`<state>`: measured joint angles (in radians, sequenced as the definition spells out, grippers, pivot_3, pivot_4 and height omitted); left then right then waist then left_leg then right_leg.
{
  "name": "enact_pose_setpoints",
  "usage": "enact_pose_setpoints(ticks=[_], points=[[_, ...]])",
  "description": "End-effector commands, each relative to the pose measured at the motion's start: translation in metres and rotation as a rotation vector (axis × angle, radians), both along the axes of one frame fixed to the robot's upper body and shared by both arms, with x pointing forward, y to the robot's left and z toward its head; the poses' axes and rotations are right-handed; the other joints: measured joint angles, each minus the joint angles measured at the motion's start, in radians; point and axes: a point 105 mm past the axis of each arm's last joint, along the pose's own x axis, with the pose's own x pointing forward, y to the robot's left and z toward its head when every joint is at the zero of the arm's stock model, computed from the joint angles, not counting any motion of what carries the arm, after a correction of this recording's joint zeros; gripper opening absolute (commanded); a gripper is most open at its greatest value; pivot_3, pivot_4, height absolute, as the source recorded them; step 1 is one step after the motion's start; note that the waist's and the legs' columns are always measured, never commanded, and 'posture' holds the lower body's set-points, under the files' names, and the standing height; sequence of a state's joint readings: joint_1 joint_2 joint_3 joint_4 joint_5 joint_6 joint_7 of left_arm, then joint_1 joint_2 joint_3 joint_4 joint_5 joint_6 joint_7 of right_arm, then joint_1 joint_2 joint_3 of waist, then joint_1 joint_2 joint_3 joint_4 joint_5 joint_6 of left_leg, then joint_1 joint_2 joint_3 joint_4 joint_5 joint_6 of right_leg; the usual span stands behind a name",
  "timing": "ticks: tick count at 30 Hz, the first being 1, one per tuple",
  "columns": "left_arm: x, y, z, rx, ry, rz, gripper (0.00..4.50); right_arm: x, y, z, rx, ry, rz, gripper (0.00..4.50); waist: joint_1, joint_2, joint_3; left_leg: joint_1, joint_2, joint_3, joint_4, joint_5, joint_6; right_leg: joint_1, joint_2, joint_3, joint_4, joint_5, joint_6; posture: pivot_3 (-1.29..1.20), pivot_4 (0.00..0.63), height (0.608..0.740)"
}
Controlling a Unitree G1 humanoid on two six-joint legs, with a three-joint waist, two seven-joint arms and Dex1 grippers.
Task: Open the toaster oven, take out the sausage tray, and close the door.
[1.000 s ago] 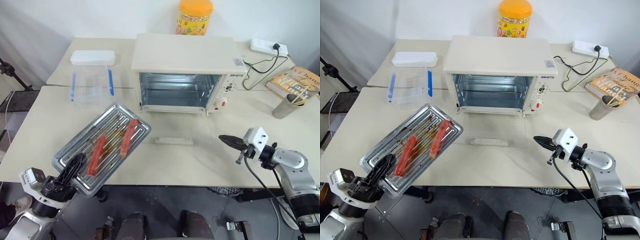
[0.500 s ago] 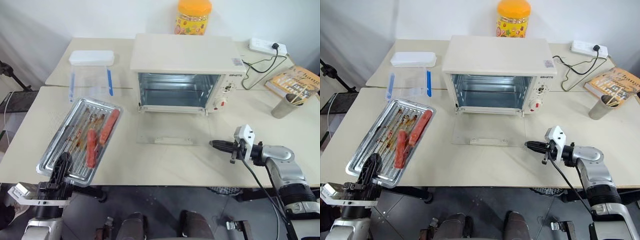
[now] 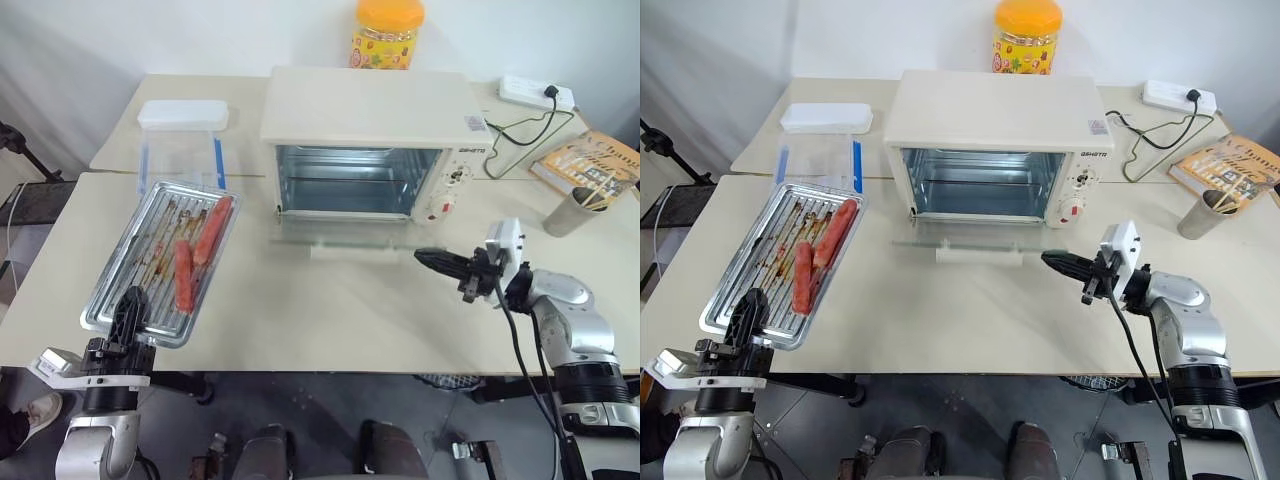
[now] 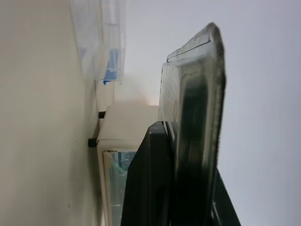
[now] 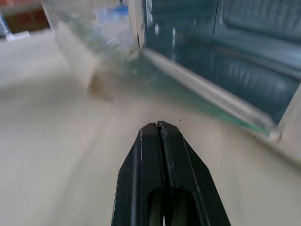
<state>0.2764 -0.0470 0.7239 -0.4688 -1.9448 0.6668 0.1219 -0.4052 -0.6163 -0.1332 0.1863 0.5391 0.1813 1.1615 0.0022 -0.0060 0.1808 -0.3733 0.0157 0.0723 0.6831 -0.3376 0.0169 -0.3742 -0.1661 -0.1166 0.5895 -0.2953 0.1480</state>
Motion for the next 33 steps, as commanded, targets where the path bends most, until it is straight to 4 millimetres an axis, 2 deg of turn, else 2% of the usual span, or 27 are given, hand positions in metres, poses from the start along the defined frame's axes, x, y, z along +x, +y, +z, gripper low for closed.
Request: enact_pose_setpoints(ticks=[1,5,9,12,16,20,26,28,30,33], points=[[-0.004,-0.005,0.015,0.025,-0.055,-0.019,0.0,-0.005,0.0,0.041,0.074,-0.078,0.008,0.04,0.0,0.0,0.0,0.0,0.0,0.0,0.0,0.0,0.0,0.0,0.0,0.0,0.0,0.0,0.0,0.0,0.15,0.74],[-0.005,-0.006,0.015,0.04,-0.052,-0.033,0.0,0.0,0.009,0.078,0.181,-0.128,0.019,0.04,-0.001,0.0,0.0,0.0,0.0,0.0,0.0,-0.001,0.0,-0.001,0.0,0.001,0.0,0.0,0.0,0.0,0.15,0.74],[-0.001,-0.02,0.016,0.077,-0.044,-0.12,0.0,-0.007,0.02,0.077,0.133,-0.113,0.074,0.04,0.006,0.0,0.0,-0.001,0.001,-0.001,-0.001,-0.002,0.0,-0.001,0.001,-0.001,-0.001,0.0,0.0,0.0,0.15,0.74],[0.0,-0.027,0.019,0.113,-0.047,-0.169,0.0,-0.017,0.019,0.072,0.09,-0.103,0.089,0.04,0.018,0.0,0.0,-0.002,0.0,0.0,-0.001,-0.003,0.001,-0.001,0.001,0.0,-0.002,0.0,0.0,0.0,0.15,0.74],[0.005,-0.037,0.011,0.189,0.001,-0.308,0.0,-0.036,0.009,0.059,0.0,-0.081,0.097,0.94,0.025,0.0,0.0,-0.002,-0.001,0.0,0.0,-0.004,0.003,-0.001,0.0,0.001,-0.004,0.0,0.0,0.0,0.15,0.74],[0.017,-0.047,0.0,0.239,0.054,-0.461,0.0,-0.057,-0.008,0.041,-0.099,-0.079,0.056,2.32,0.026,0.0,0.0,-0.002,-0.001,0.001,0.0,-0.004,0.003,-0.001,0.0,0.001,-0.003,0.0,0.0,0.0,0.15,0.74],[0.044,-0.072,0.004,0.289,0.035,-0.697,0.0,-0.086,-0.025,0.026,-0.186,-0.09,-0.043,4.38,0.025,0.0,0.0,0.0,-0.001,0.003,0.0,-0.004,0.003,-0.001,0.001,0.004,-0.001,0.0,0.0,0.0,0.15,0.74],[0.053,-0.084,0.003,0.305,0.04,-0.798,0.0,-0.094,-0.029,0.02,-0.216,-0.072,-0.06,4.44,0.025,0.0,0.0,0.001,-0.001,0.004,0.0,-0.004,0.002,-0.001,0.001,0.004,0.0,0.0,0.0,0.0,0.15,0.74],[0.059,-0.095,0.003,0.316,0.042,-0.897,0.0,-0.103,-0.03,0.022,-0.183,-0.102,-0.071,4.44,0.025,0.0,0.0,0.001,-0.001,0.004,0.0,-0.004,0.002,-0.001,0.001,0.005,0.0,0.0,0.0,0.0,0.15,0.74],[0.069,-0.106,0.004,0.325,0.054,-0.992,0.0,-0.113,-0.036,0.02,-0.174,-0.049,-0.101,4.44,0.025,0.0,0.0,0.001,-0.001,0.005,0.0,-0.004,0.002,-0.001,0.001,0.005,0.0,0.0,0.0,0.0,0.15,0.74]])
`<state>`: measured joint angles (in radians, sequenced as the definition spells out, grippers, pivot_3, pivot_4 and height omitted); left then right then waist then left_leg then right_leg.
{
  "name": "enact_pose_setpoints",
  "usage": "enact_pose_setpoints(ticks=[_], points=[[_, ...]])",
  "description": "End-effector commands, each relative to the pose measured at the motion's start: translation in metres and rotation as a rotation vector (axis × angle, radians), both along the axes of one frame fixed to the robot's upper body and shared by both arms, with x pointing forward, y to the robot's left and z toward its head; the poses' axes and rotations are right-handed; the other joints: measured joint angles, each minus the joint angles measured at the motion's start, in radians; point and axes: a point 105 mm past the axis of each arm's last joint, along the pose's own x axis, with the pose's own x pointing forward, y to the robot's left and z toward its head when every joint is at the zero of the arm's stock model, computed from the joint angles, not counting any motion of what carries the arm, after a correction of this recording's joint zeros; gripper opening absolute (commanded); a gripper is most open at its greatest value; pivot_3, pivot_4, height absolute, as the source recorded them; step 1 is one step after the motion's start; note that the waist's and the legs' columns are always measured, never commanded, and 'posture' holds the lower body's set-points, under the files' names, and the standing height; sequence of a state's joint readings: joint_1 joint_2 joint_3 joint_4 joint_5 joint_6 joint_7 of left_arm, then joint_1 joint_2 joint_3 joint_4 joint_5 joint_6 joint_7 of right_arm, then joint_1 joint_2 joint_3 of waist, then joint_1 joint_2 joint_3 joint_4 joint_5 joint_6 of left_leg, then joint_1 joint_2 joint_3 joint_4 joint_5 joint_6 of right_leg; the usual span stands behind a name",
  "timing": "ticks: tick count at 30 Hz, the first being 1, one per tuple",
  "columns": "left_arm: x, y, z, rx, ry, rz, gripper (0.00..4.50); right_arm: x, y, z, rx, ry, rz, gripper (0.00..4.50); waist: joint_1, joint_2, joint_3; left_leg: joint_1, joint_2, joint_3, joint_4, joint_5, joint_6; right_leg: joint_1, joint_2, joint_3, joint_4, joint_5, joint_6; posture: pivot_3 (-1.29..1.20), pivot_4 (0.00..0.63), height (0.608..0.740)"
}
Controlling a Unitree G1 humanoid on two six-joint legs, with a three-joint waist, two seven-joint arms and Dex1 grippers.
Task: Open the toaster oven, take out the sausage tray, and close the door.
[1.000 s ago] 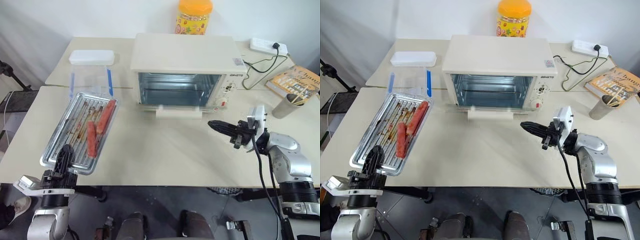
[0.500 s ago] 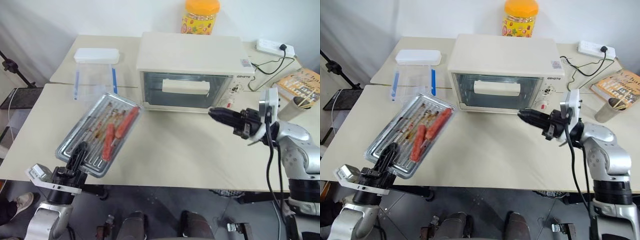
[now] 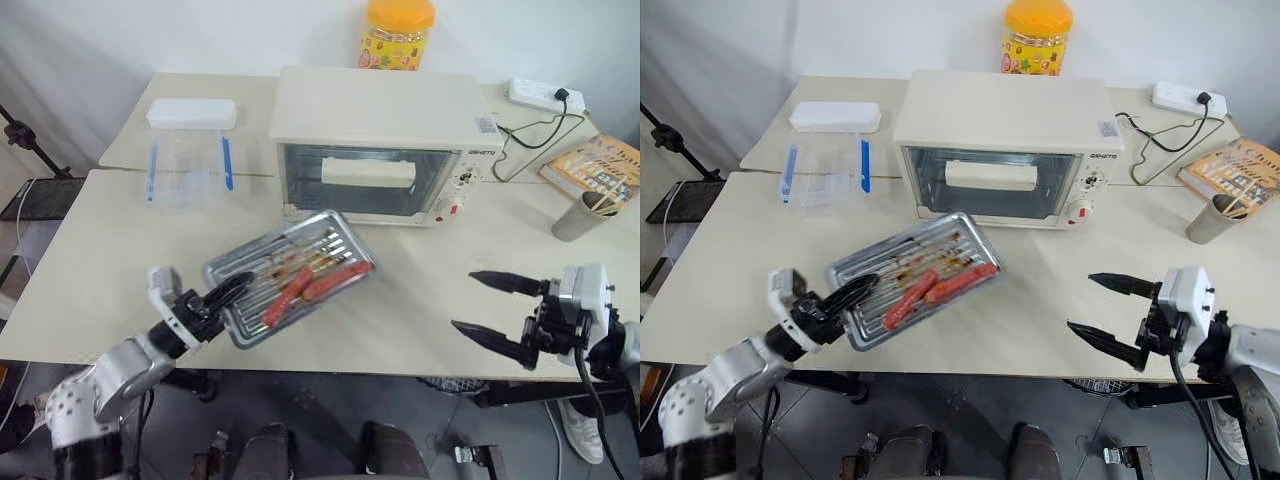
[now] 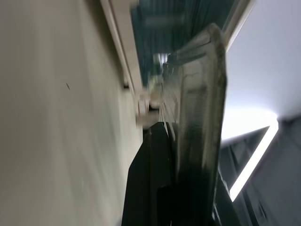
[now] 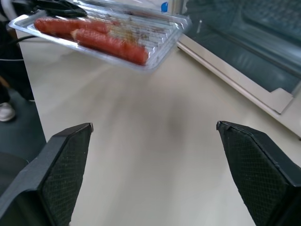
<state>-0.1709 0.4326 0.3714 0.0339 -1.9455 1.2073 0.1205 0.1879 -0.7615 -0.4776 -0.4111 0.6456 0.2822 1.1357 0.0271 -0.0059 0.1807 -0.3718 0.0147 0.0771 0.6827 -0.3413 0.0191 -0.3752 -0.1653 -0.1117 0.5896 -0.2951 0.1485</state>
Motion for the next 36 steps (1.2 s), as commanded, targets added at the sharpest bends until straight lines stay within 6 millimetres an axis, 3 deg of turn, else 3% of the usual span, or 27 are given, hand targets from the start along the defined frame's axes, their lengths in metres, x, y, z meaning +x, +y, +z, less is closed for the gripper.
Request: enact_pose_setpoints(ticks=[1,9,15,21,28,31,36], points=[[0.005,-0.014,0.004,-0.01,0.013,-0.117,0.0,-0.011,-0.004,0.013,0.012,-0.022,-0.03,4.44,0.0,0.0,0.0,0.0,0.0,0.0,0.0,0.0,0.0,0.0,0.0,0.0,0.0,0.0,0.0,0.0,0.15,0.74],[0.022,-0.043,0.002,0.05,0.076,-0.259,0.0,-0.034,-0.012,0.009,0.003,0.009,-0.112,4.44,0.003,0.0,0.0,0.0,0.0,0.0,0.0,0.0,0.0,0.0,0.0,0.001,0.0,0.0,0.0,0.0,0.15,0.74],[0.042,-0.081,-0.006,0.147,0.088,-0.322,0.0,-0.048,-0.017,0.008,-0.007,0.024,-0.185,4.44,0.032,0.0,0.0,0.0,-0.001,0.002,0.0,0.0,0.0,0.0,0.0,0.002,-0.001,0.001,0.003,0.0,0.15,0.74],[0.054,-0.098,-0.025,0.269,0.106,-0.316,0.0,-0.055,-0.013,0.006,-0.004,0.037,-0.194,4.44,0.03,0.002,-0.001,0.001,-0.001,0.003,-0.002,0.0,-0.001,0.0,0.0,0.003,-0.003,0.002,0.003,0.0,0.15,0.74],[0.055,-0.113,-0.026,0.327,0.049,-0.369,0.0,-0.055,-0.011,0.003,0.0,0.048,-0.198,4.44,0.052,0.003,-0.002,0.002,-0.001,0.004,-0.001,0.0,-0.001,0.001,0.0,0.004,-0.006,0.003,0.004,0.0,0.15,0.74],[0.061,-0.117,-0.022,0.331,0.026,-0.358,0.64,-0.055,-0.018,-0.002,0.001,0.072,-0.205,4.5,0.054,0.002,-0.002,0.001,-0.001,0.004,-0.001,0.0,-0.001,0.0,0.0,0.004,-0.005,0.003,0.004,0.0,0.15,0.74],[0.06,-0.11,-0.019,0.395,-0.051,-0.366,2.21,-0.051,-0.036,-0.005,0.001,0.066,-0.252,4.5,0.048,0.002,-0.001,0.0,-0.001,0.004,-0.001,-0.001,0.0,0.0,0.0,0.004,-0.005,0.003,0.005,0.0,0.15,0.74]])
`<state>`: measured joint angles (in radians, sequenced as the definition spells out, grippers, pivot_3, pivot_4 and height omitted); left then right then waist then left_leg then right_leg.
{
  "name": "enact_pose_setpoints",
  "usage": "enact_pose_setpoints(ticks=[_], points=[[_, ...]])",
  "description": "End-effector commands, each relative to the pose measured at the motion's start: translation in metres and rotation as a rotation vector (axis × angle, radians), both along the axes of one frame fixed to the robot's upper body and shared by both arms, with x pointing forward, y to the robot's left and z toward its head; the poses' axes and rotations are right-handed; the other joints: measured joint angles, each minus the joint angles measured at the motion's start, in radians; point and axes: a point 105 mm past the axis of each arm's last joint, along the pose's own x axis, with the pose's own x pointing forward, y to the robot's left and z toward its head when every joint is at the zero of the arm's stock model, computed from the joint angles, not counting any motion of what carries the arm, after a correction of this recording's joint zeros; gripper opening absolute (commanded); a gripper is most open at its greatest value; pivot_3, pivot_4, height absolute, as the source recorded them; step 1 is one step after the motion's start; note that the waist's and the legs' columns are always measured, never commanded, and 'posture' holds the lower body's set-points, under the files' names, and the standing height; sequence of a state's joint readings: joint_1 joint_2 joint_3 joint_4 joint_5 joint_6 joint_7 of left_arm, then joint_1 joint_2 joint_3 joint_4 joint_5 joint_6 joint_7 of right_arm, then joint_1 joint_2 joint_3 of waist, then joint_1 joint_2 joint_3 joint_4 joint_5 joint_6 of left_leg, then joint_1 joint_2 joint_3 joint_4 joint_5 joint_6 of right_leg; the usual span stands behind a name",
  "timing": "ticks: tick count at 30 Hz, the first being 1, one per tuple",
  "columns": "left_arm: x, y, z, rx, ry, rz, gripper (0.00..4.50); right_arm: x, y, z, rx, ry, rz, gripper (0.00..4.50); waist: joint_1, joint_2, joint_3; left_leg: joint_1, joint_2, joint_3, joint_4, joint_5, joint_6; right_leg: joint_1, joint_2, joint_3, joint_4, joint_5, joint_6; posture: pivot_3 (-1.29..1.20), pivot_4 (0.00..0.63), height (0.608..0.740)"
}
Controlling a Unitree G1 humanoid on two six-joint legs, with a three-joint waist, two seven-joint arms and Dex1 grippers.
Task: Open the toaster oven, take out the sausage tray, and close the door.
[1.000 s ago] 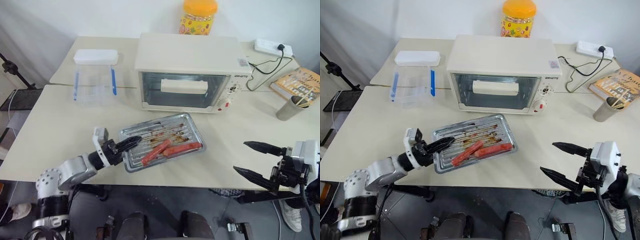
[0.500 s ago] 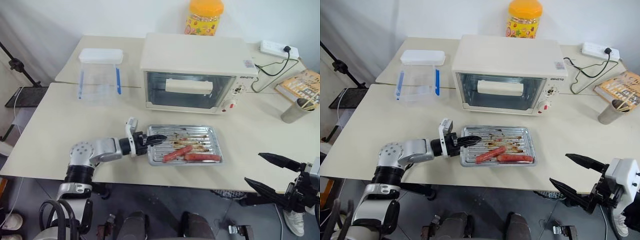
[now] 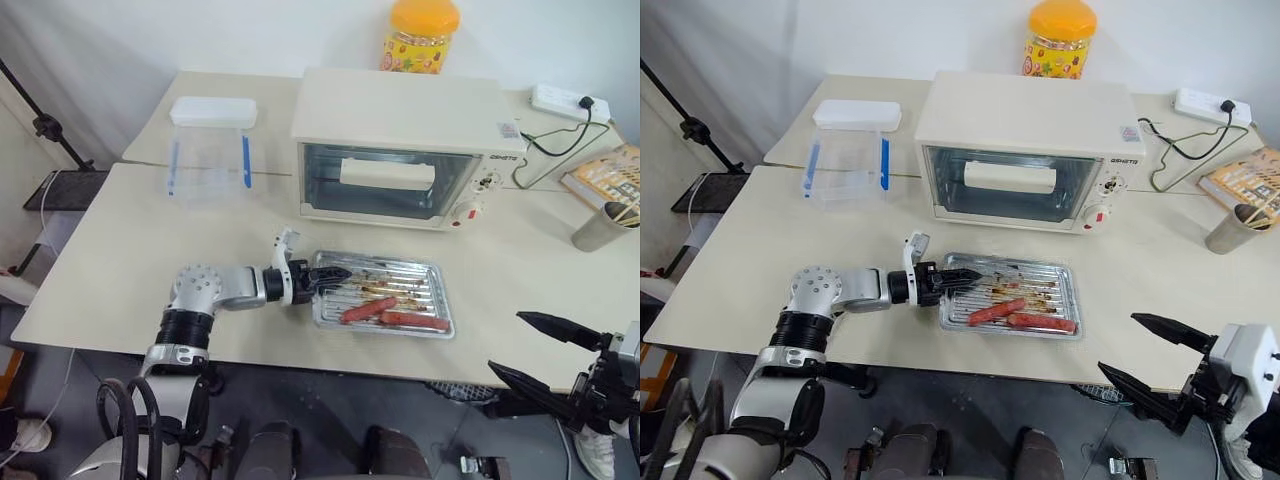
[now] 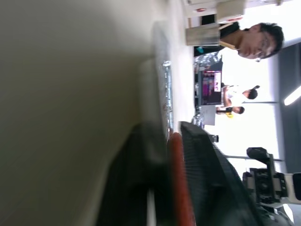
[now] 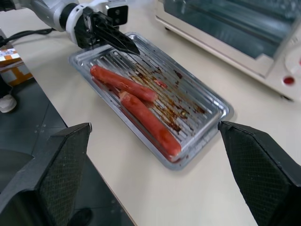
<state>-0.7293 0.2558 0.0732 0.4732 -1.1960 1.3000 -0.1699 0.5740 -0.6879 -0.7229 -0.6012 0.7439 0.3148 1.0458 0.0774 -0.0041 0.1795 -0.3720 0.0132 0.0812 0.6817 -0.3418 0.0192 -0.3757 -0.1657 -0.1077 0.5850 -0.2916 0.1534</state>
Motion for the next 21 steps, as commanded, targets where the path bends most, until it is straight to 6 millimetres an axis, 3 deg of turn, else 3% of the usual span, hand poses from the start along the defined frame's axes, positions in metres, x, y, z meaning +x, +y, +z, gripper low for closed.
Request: enact_pose_setpoints(ticks=[1,7,11,14,17,21], points=[[-0.002,0.003,0.005,0.026,-0.074,-0.028,2.53,0.001,-0.016,0.002,-0.018,-0.029,-0.044,4.5,-0.003,0.0,0.0,0.0,0.0,0.0,0.0,0.0,0.0,0.0,0.0,0.0,0.0,0.0,0.0,0.0,0.15,0.74],[-0.004,0.026,0.014,0.124,-0.314,-0.064,4.42,0.002,-0.025,-0.005,-0.024,-0.01,-0.052,4.5,-0.025,0.0,0.0,0.001,0.001,0.002,-0.001,0.0,-0.001,-0.001,0.001,0.0,0.0,0.0,0.0,0.0,0.15,0.74],[-0.006,0.04,0.025,0.17,-0.523,-0.092,4.48,0.006,-0.03,-0.005,-0.03,-0.025,-0.064,4.5,-0.043,0.0,0.0,0.002,0.002,0.003,-0.002,0.0,-0.002,-0.001,0.001,0.001,0.0,0.0,0.0,0.0,0.15,0.74],[-0.009,0.065,0.036,0.241,-0.721,-0.104,4.48,0.01,-0.029,-0.006,-0.018,-0.03,-0.049,4.5,-0.049,0.0,0.0,0.001,0.002,0.003,-0.002,-0.001,-0.002,-0.002,0.001,0.001,0.0,0.0,0.0,0.0,0.15,0.74],[-0.028,0.088,0.042,0.293,-0.93,-0.23,4.48,0.014,-0.025,-0.005,0.002,-0.033,-0.02,4.5,-0.055,0.0,0.0,0.001,0.003,0.004,-0.003,-0.001,-0.002,-0.003,0.001,0.001,0.0,0.0,-0.001,0.0,0.15,0.74],[-0.039,0.117,0.052,0.294,-1.131,-0.222,4.48,0.021,-0.022,-0.003,0.026,-0.042,0.0,4.5,-0.051,0.001,0.001,0.001,0.003,0.007,-0.003,-0.002,-0.001,-0.004,0.0,0.001,-0.001,-0.001,-0.001,0.0,0.15,0.74]])
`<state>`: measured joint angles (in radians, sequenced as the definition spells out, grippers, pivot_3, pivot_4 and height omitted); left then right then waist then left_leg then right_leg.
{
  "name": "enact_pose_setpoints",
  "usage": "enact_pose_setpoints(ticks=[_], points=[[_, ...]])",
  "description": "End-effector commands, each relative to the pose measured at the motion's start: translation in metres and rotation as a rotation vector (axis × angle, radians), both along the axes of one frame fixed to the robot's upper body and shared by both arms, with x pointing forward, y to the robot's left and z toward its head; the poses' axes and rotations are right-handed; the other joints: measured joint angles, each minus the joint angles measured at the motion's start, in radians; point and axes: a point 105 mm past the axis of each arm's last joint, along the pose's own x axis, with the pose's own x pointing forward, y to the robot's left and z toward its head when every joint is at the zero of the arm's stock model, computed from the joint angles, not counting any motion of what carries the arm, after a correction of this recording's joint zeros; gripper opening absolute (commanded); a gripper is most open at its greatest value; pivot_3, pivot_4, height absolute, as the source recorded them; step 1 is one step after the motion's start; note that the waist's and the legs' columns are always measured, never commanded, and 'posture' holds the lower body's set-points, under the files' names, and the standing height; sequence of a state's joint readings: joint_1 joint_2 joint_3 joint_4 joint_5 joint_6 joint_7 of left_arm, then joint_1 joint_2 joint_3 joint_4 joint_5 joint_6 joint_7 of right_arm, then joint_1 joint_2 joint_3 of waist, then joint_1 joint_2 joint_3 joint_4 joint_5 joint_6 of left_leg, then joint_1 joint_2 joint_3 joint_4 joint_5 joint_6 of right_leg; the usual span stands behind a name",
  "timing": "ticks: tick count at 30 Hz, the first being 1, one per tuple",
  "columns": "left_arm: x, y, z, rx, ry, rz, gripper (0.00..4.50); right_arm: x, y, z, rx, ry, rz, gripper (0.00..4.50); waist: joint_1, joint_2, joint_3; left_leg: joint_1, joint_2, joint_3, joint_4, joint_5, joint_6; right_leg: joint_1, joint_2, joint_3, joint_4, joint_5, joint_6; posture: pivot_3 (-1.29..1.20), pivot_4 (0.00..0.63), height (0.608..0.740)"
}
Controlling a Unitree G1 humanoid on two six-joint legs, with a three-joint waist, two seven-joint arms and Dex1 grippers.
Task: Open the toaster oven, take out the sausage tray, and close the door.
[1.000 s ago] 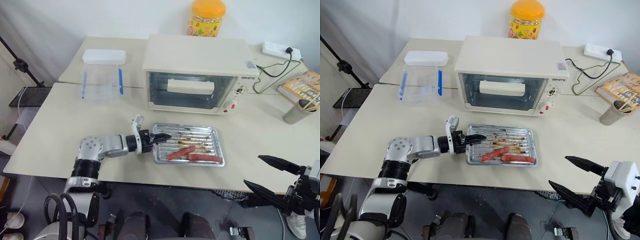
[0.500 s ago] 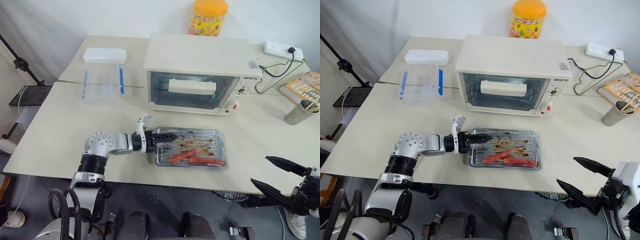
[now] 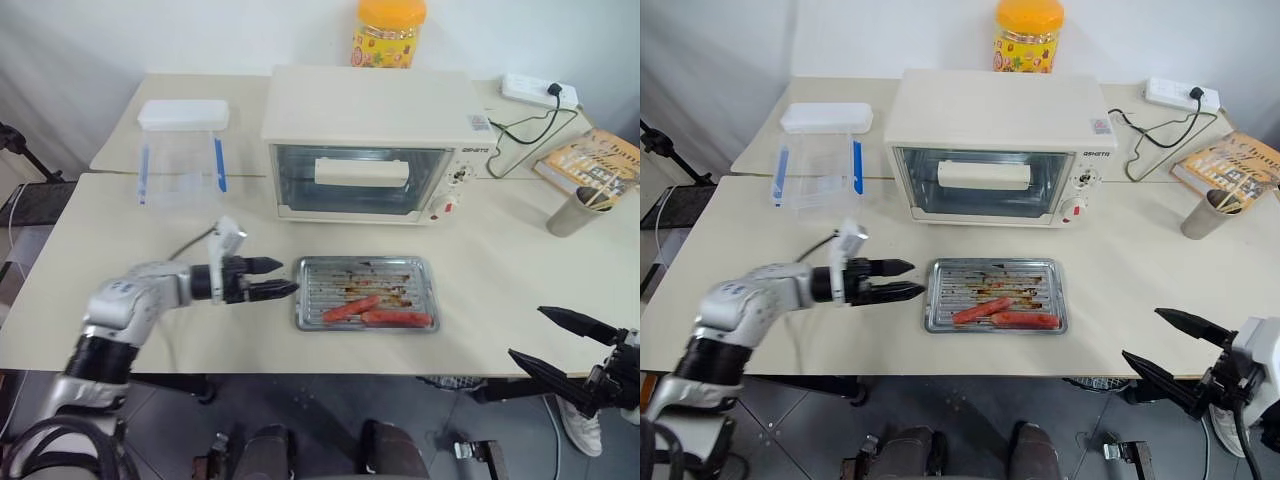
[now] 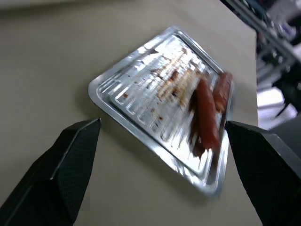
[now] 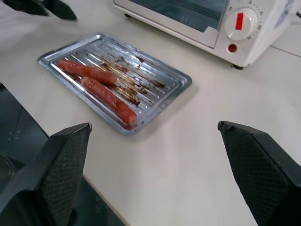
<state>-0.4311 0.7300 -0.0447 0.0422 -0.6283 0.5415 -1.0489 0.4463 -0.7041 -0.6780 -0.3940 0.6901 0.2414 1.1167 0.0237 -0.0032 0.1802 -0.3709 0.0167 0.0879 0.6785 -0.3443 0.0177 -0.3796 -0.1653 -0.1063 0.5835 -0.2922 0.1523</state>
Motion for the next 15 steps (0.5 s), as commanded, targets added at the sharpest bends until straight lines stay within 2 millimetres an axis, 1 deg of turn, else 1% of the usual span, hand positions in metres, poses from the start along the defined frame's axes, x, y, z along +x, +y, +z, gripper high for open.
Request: enact_pose_setpoints(ticks=[1,4,5,7,9,12,15], points=[[-0.009,0.016,0.016,0.004,-0.184,-0.041,4.48,0.004,0.002,0.005,0.009,-0.017,0.024,4.5,0.005,0.0,0.0,0.0,0.0,0.0,0.001,0.0,0.0,0.0,0.0,0.0,0.0,0.0,0.0,0.0,0.15,0.74],[-0.014,0.029,0.019,0.021,-0.28,-0.026,4.48,0.011,0.005,0.008,0.016,-0.026,0.05,4.5,0.005,0.0,0.0,-0.001,0.003,-0.001,0.001,-0.001,0.001,0.0,-0.002,0.0,0.0,0.0,0.0,0.0,0.15,0.74],[-0.019,0.038,0.019,0.043,-0.296,-0.023,4.48,0.013,0.008,0.01,0.025,-0.031,0.071,4.5,0.002,0.0,0.0,0.0,0.004,0.0,0.001,-0.001,0.002,0.0,-0.002,0.0,0.001,0.0,0.0,0.0,0.15,0.74],[-0.026,0.054,0.016,0.091,-0.334,-0.026,4.48,0.015,0.016,0.014,0.029,-0.038,0.127,4.5,-0.001,0.001,0.001,0.0,0.005,0.001,0.001,-0.002,0.002,0.0,-0.002,0.0,0.001,0.0,0.0,0.0,0.15,0.74],[-0.03,0.067,0.015,0.118,-0.376,-0.025,4.48,0.016,0.03,0.019,0.036,-0.051,0.199,4.5,-0.002,0.001,0.001,0.0,0.006,0.003,0.001,-0.002,0.002,-0.002,-0.001,0.0,0.001,0.0,0.0,0.0,0.15,0.74],[-0.028,0.074,0.017,0.104,-0.392,-0.001,4.48,0.017,0.045,0.023,0.047,-0.064,0.266,4.5,-0.001,0.002,0.001,0.0,0.007,0.005,0.001,-0.003,0.002,-0.004,0.0,-0.001,0.002,0.0,0.0,0.0,0.15,0.74],[-0.024,0.069,0.022,0.057,-0.41,0.009,4.48,0.017,0.049,0.017,0.032,-0.057,0.295,4.5,0.004,0.001,0.002,-0.001,0.007,0.005,0.003,-0.003,0.003,-0.004,0.0,-0.001,0.003,0.0,0.0,0.0,0.15,0.74]])
